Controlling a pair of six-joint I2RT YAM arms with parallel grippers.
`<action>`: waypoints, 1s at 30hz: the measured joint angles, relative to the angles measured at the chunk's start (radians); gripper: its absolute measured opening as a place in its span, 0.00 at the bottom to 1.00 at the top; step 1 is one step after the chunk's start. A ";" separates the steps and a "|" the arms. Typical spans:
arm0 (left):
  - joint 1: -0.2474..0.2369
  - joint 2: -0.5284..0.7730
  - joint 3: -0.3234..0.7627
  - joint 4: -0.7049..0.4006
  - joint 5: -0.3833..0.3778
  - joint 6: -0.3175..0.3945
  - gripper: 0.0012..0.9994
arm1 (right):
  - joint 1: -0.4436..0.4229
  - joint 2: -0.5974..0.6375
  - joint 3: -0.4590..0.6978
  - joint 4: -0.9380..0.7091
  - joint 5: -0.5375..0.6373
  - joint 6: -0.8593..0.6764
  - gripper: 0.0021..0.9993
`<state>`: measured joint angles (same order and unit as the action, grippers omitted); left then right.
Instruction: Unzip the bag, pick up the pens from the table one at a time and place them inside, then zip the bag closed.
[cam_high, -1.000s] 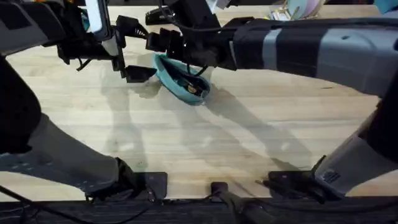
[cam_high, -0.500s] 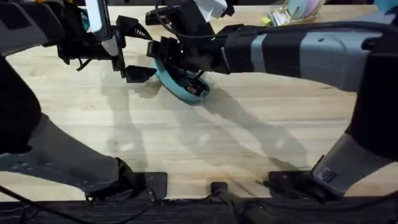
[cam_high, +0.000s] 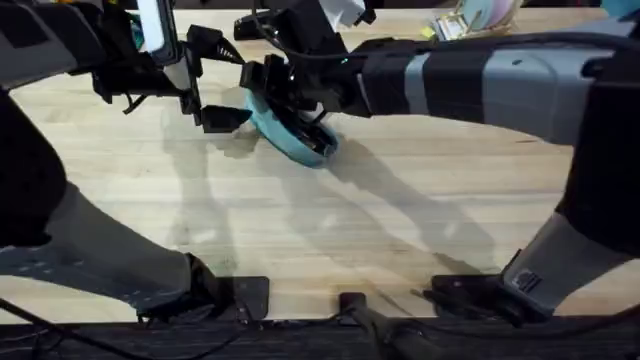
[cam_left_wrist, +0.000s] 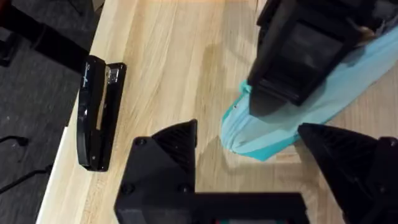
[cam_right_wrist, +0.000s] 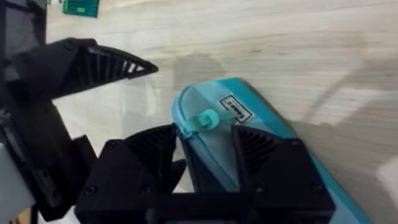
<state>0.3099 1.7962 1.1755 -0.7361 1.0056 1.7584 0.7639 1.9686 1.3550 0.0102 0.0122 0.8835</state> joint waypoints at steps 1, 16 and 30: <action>0.000 0.000 0.000 0.000 0.000 0.000 0.99 | -0.003 0.000 0.000 0.005 -0.002 0.001 0.51; 0.000 0.000 0.000 0.000 0.000 0.000 0.99 | -0.015 0.000 -0.001 0.022 -0.013 -0.061 0.04; 0.000 0.000 0.000 0.003 0.005 0.001 0.99 | -0.015 -0.103 -0.014 0.012 -0.013 -0.290 0.03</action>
<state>0.3099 1.7962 1.1755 -0.7327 1.0102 1.7595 0.7494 1.8653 1.3415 0.0227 -0.0006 0.5932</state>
